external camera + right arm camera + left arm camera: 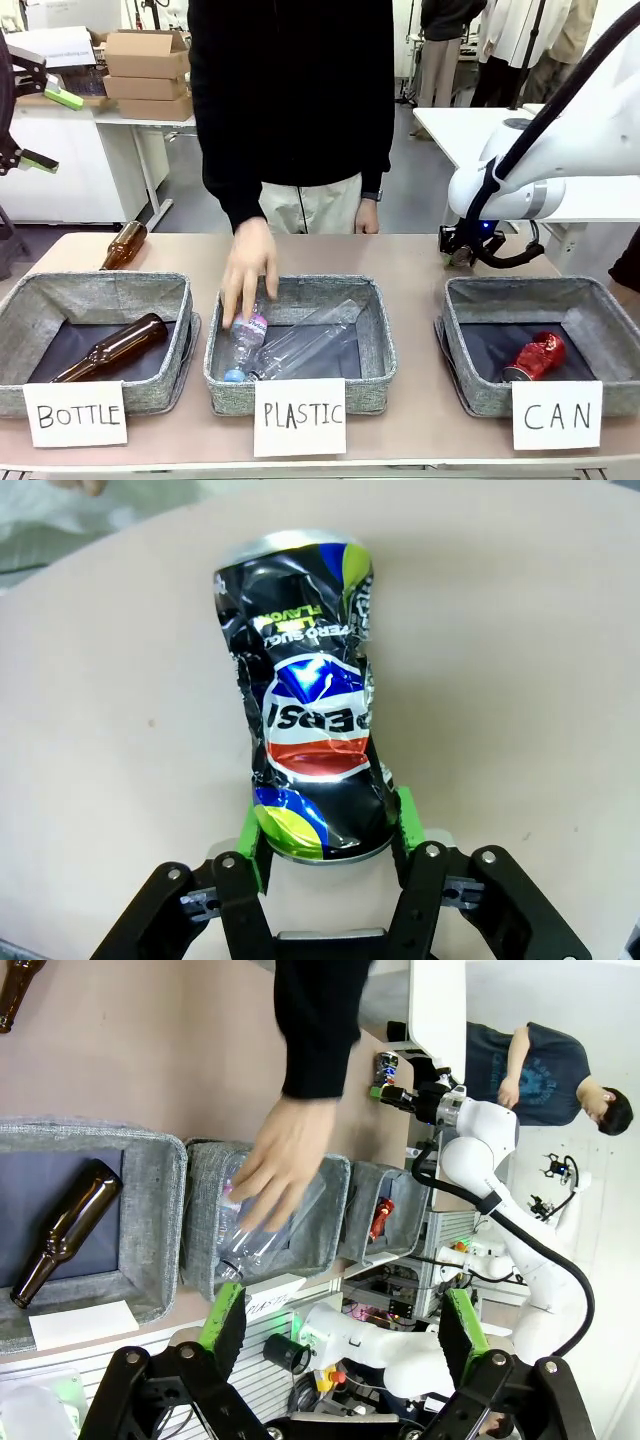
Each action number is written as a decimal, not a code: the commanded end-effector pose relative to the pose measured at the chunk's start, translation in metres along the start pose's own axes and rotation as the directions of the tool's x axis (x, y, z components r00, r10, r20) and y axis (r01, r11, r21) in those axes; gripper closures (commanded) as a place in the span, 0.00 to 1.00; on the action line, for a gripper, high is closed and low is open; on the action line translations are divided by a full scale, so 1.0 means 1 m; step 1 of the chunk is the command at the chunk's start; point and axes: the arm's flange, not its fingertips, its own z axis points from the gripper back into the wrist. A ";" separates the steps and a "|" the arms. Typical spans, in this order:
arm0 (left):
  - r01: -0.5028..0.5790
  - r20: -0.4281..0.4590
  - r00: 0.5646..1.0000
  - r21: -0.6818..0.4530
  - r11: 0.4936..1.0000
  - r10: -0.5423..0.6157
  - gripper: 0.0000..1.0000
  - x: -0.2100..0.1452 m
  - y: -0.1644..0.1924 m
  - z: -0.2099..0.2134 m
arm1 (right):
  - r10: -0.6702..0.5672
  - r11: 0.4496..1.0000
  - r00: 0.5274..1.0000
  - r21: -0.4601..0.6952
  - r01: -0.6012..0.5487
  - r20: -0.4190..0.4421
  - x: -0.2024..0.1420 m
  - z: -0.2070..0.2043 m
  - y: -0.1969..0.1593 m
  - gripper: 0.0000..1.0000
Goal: Sort the can waste into the basket.
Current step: Pick up the can waste from the table and place it in the right Fabric basket.
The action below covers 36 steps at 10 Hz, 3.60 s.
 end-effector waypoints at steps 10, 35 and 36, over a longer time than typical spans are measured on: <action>-0.002 -0.005 1.000 0.008 1.000 0.002 0.00 -0.001 0.000 0.003 | 0.721 0.668 0.692 0.309 -0.677 -0.043 -0.216 0.231 -0.078 1.00; -0.002 -0.005 1.000 0.008 1.000 0.002 0.00 -0.001 0.000 0.003 | 0.462 0.447 0.855 0.771 -0.454 0.236 -0.169 0.274 -0.071 0.00; -0.002 -0.005 1.000 0.008 1.000 0.002 0.00 -0.001 0.000 0.003 | 0.462 0.447 0.855 0.771 -0.454 0.236 -0.169 0.274 -0.071 0.00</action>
